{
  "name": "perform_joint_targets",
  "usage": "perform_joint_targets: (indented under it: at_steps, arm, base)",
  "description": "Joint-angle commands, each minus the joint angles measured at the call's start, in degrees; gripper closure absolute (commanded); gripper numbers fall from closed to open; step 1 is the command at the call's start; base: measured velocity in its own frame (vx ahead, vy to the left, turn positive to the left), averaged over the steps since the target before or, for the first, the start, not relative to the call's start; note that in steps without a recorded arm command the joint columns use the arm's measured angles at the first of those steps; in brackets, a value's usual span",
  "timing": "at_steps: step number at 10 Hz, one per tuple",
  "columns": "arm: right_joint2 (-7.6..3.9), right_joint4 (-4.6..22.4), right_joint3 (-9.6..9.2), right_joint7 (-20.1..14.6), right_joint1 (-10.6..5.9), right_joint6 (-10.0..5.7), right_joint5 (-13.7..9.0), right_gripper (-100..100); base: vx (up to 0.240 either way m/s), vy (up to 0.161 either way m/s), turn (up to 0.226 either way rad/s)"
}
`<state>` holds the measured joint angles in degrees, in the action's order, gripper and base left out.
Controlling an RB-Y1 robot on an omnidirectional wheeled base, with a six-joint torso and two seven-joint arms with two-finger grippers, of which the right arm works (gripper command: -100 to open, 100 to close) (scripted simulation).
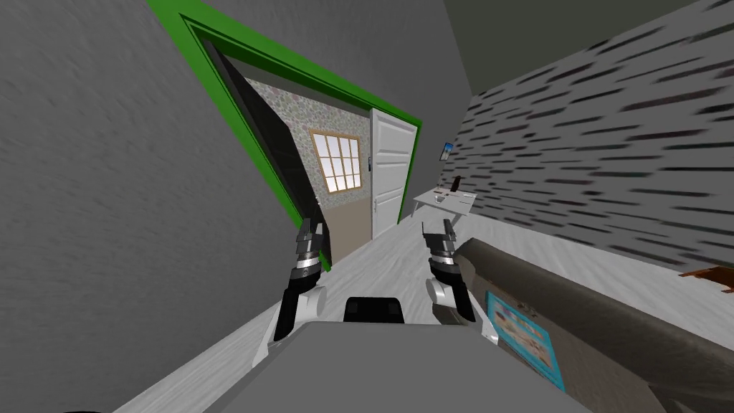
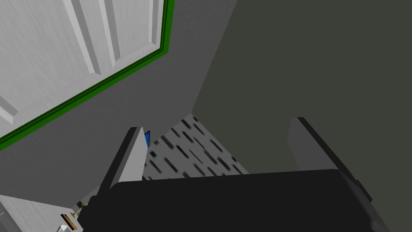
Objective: Push the door open
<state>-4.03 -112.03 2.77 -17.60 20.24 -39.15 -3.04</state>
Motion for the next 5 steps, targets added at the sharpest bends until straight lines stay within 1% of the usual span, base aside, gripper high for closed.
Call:
perform_joint_targets:
  at_steps: [1, 2, 3, 5]
  arm:
    - [-0.23, 1.78, -0.12, -1.30, -0.61, -0.32, -0.78, -100]
    - [-0.55, 3.82, -0.07, -2.51, -1.43, -0.68, -1.62, -100]
    - [-0.67, 4.92, -0.05, -3.17, -1.87, -0.88, -2.07, -100]
    - [-0.92, 7.13, 0.00, -4.47, -2.74, -1.27, -2.97, -100]
  base:
    - [0.114, -0.099, 0.200]
    - [0.125, -0.091, 0.251]
    - [0.119, -0.090, 0.229]
    - [0.076, -0.068, 0.146]
